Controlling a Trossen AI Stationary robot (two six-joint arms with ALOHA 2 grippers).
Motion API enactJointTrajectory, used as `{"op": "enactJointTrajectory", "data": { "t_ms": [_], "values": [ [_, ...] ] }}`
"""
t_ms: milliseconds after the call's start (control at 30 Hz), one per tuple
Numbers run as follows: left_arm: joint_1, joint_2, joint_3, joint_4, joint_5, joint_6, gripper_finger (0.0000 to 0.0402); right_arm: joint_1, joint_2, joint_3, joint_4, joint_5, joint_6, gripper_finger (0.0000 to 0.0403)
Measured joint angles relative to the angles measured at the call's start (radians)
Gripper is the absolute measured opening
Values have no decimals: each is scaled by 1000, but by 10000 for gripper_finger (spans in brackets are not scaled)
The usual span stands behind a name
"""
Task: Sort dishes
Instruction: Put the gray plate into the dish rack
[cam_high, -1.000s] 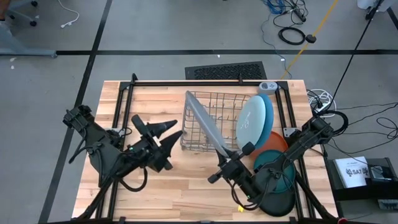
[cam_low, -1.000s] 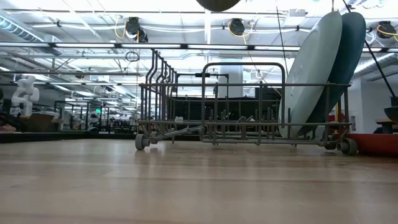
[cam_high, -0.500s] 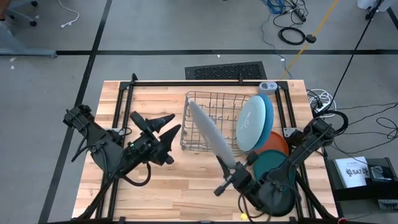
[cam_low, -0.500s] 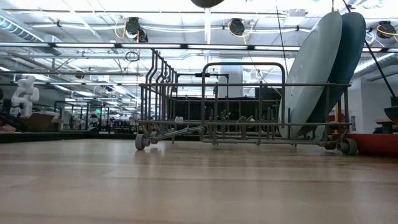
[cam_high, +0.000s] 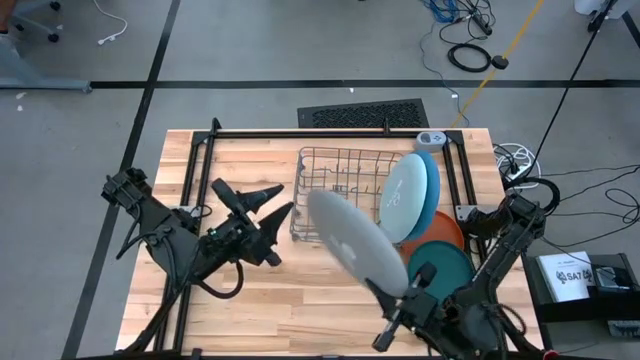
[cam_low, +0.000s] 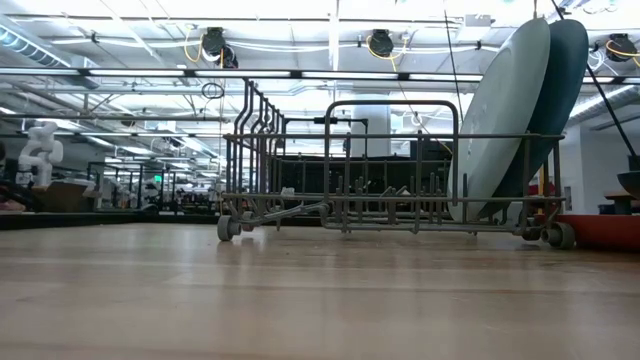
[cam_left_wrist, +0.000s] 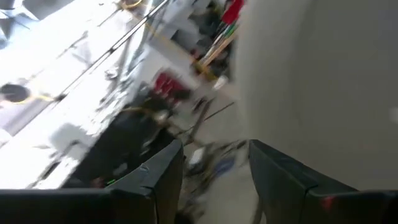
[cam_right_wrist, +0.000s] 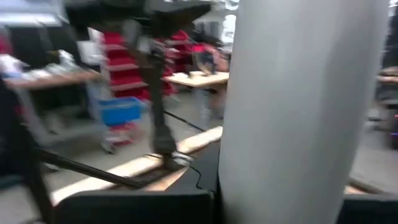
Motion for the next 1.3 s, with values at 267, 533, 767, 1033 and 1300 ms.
{"op": "enactJointTrajectory", "data": {
  "t_ms": [267,533,767,1033,1300],
  "values": [
    [79,-47,2,-358,599,-600,135,-11,-5,129,1,-4,-210,6],
    [108,-48,1,-412,751,-781,89,-67,-32,308,-43,-4,-458,6],
    [52,-65,1,-316,753,-733,81,-169,-120,485,-319,-122,-521,6],
    [38,-97,1,-269,753,-694,81,-235,-232,645,-321,-349,-775,6],
    [48,-123,1,-274,744,-646,81,-242,-389,711,-366,-342,-848,6]
  ]
}}
